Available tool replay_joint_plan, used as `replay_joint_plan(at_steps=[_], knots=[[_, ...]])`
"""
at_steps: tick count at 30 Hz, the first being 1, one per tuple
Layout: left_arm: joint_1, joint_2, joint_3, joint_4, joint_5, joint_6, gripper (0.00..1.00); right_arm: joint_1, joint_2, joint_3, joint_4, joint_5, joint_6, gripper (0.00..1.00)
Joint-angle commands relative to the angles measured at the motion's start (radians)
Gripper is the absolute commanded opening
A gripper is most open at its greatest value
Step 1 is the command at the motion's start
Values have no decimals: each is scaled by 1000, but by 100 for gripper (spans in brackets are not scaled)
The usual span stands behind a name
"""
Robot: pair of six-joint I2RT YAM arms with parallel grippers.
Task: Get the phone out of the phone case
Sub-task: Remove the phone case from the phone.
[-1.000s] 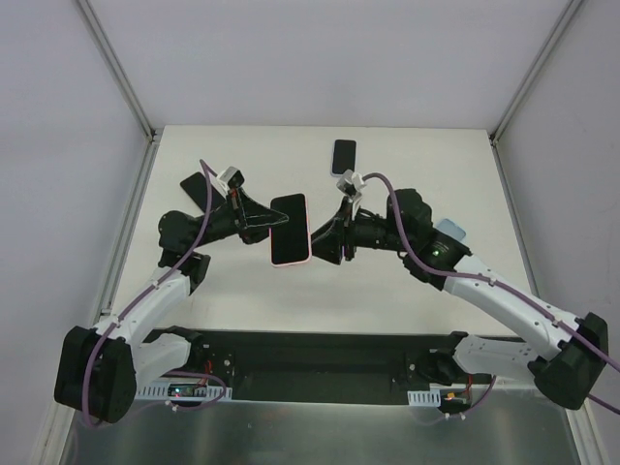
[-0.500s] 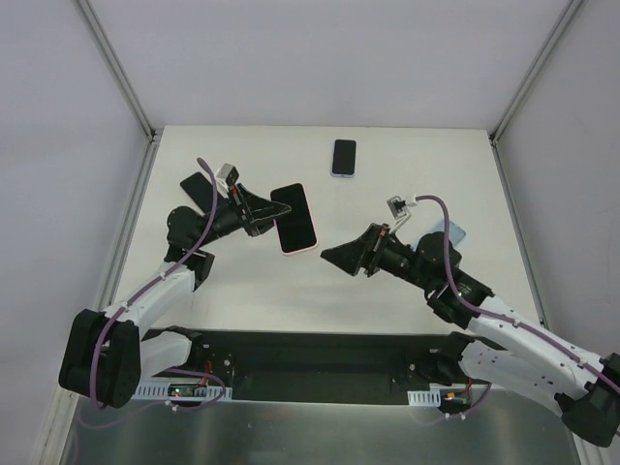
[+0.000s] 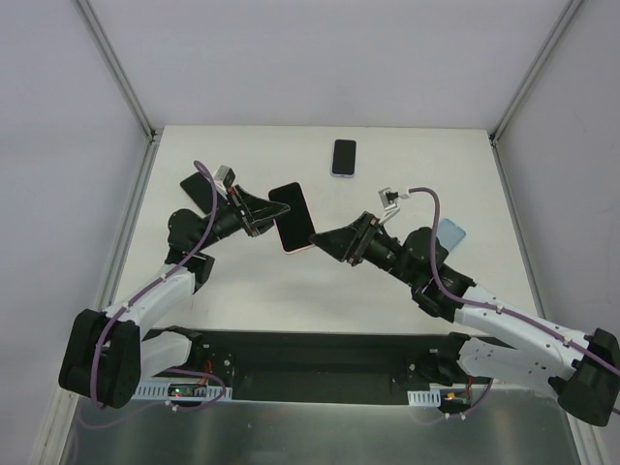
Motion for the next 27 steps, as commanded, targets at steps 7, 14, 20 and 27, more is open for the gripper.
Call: replay_joint_plan(at_steps=[7,14,20,27], knots=[[15,8,-11,199,-37,-67,0,2,5,5,136,28,62,49],[18,-20,-17,167,-54,-47,0,7,48,-3,176,0,87,49],[18,-43,-8,124,-60,-15,0,7,85,19,172,0,93,47],[18,-52,-17,121,-57,-14,0,7,123,42,173,9,114,1]])
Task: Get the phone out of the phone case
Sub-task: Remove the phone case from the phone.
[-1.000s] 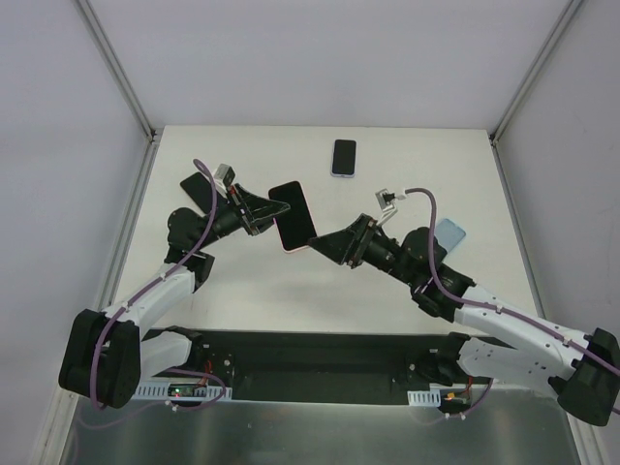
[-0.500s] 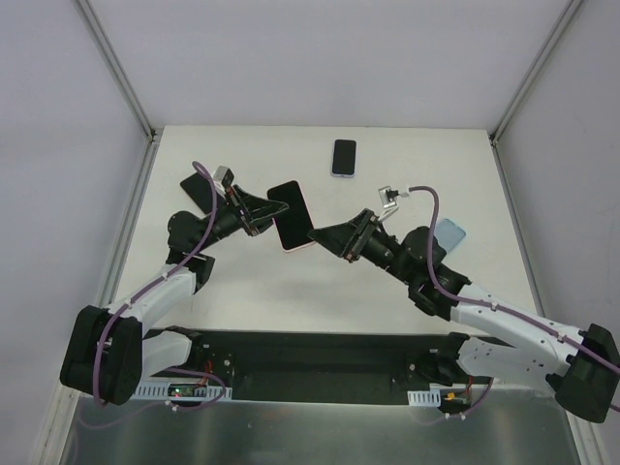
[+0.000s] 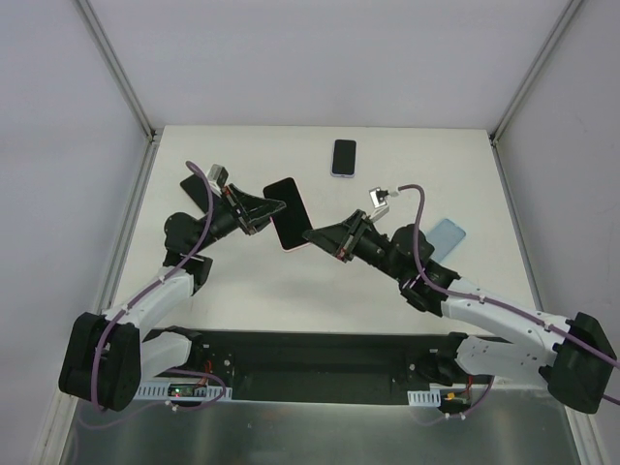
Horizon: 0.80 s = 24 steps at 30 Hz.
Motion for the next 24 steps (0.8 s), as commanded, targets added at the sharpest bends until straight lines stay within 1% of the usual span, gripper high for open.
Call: replay_joint_plan(at_steps=[1,5,6,7,8,9,10,12,14,15,16,19,20,24], knots=[[5,-42,7,74,-26,-23,0,5,24,46,66,-1,-9,1],[5,-39,20,77,7,-39,0,-9,18,46,55,-21,-36,2],[5,-33,24,85,30,-56,12,-20,18,47,43,-37,-41,1],[5,-24,30,97,40,-64,21,-27,18,47,41,-52,-39,1],[5,-17,29,132,46,-78,25,-44,17,49,41,-81,-41,1],[5,-13,30,151,52,-101,32,-52,17,55,32,-96,-42,1],[5,-2,30,168,61,-110,34,-60,17,61,28,-116,-45,1],[5,12,33,209,67,-133,35,-80,24,83,19,-173,-52,1],[5,32,40,232,78,-147,26,-89,40,98,5,-217,-53,1],[5,36,41,250,81,-157,24,-92,44,104,-6,-236,-56,1],[5,47,49,257,86,-161,19,-95,50,121,-12,-250,-56,1],[5,52,61,257,110,-159,19,-103,70,144,-18,-285,-44,1],[5,50,63,254,112,-156,22,-107,81,147,-20,-297,-42,1],[5,46,70,246,126,-147,24,-113,103,170,-35,-322,-35,1]])
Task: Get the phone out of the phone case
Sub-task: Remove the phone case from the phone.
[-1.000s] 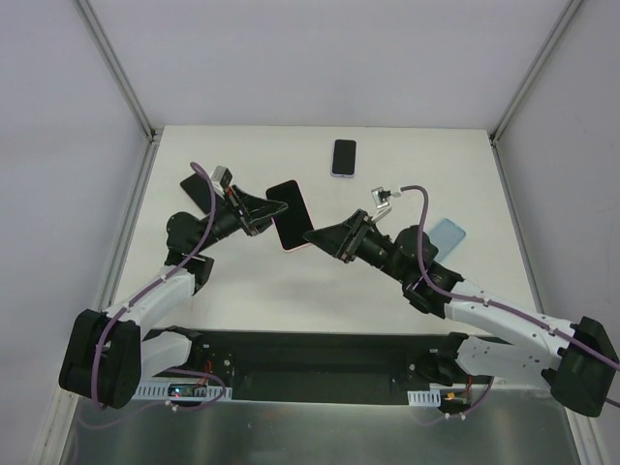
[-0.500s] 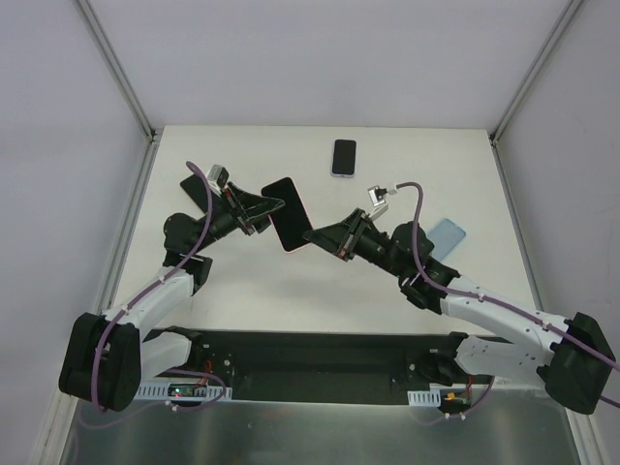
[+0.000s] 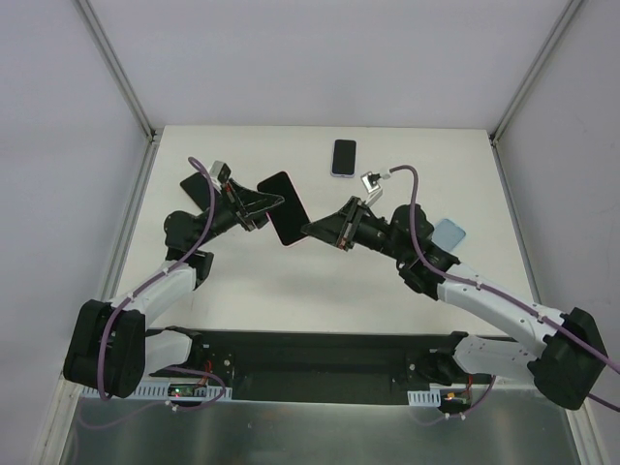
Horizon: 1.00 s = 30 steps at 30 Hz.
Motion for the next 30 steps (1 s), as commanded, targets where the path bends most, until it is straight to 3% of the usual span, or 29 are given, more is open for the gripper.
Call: replay_joint_plan(at_steps=[1,3,6,8,9,12,15,16,19,21,22,29,30], knots=[[-15,-20,57,119,77,-32,25,1,30,68,20,-80,-5,1],[-15,-21,63,118,86,-30,33,-4,44,79,14,-92,7,1],[-15,-21,70,119,88,-26,37,-8,64,88,12,-105,33,1],[-15,-23,68,115,85,-24,24,-10,69,90,14,-105,46,1],[-15,-24,66,109,85,-24,4,-12,69,87,12,-103,49,1],[-15,-24,62,96,86,-20,0,-16,62,84,6,-102,50,2],[-15,-24,59,96,85,-17,14,-24,56,82,-12,-103,49,1],[-15,-24,59,95,85,-15,25,-25,52,81,-17,-103,49,1],[-15,-26,60,89,82,-12,29,-30,46,77,-32,-99,47,1],[-15,-24,59,87,76,-9,7,-33,44,76,-37,-99,46,1],[-15,-27,56,72,77,-7,0,-35,43,77,-40,-99,44,1],[-15,-52,28,18,44,12,0,-47,27,70,-54,-94,44,1],[-15,-56,28,11,44,19,0,-48,26,67,-54,-92,46,13]])
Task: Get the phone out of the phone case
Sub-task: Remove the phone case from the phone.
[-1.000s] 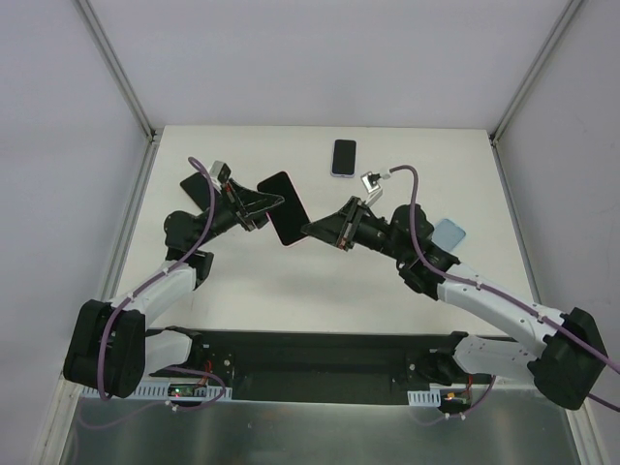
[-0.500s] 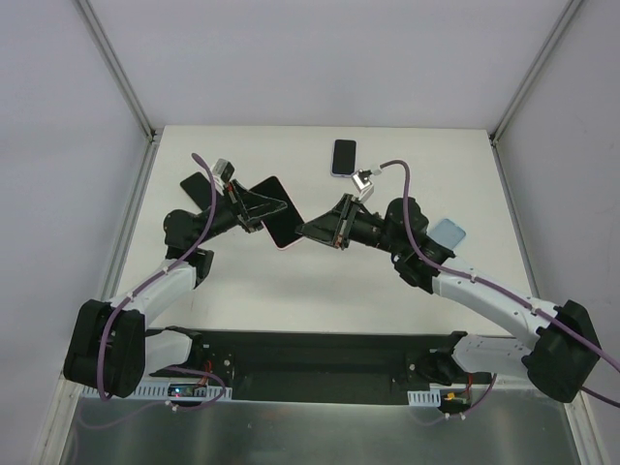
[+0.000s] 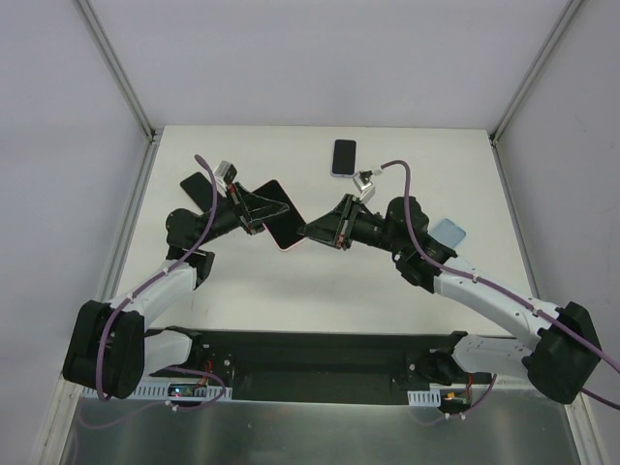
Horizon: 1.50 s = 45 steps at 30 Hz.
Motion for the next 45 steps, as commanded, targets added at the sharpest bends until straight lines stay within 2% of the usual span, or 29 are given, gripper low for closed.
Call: replay_joint_plan(at_steps=[1,2,3,6,10,16,18,19,24,27,28,33,34,35,39,41,45], knots=[[-6,-59,11,41,-25,-27,0,-20,-36,3,6,14,-29,24],[-6,-61,12,33,-23,-26,0,-22,-41,-2,6,22,-29,34],[-6,-59,15,33,-26,-26,0,-22,-47,-10,6,28,-29,37],[-5,-52,15,41,-29,-32,0,-23,-71,-22,23,39,-17,38],[-5,-42,17,62,-34,-42,0,-29,-99,-49,46,42,8,29],[-5,-41,17,64,-37,-44,0,-32,-82,-62,111,16,51,28],[-5,-44,17,62,-37,-44,0,-31,-65,-66,146,7,64,33],[-5,-44,17,61,-40,-42,0,-31,-61,-68,173,-2,80,40],[-5,-44,15,61,-40,-39,0,-28,-38,-73,209,-15,95,41],[-3,-44,18,61,-42,-41,0,-26,-33,-69,212,-16,95,36],[-3,-41,18,61,-40,-41,0,-25,-33,-69,215,-18,95,29],[-3,-41,21,59,-45,-41,0,-25,-32,-76,233,-21,106,12],[-3,-39,20,59,-45,-39,0,-25,-32,-77,247,-24,109,4],[-2,-39,18,59,-48,-39,0,-26,-32,-77,256,-25,114,1],[-2,-22,17,58,-54,-35,0,-13,-38,-77,314,-35,130,1],[-2,7,11,76,-57,-41,0,-2,-33,-66,399,-48,129,1],[-2,103,-17,252,-84,-145,0,33,-1,-31,589,-99,129,1]])
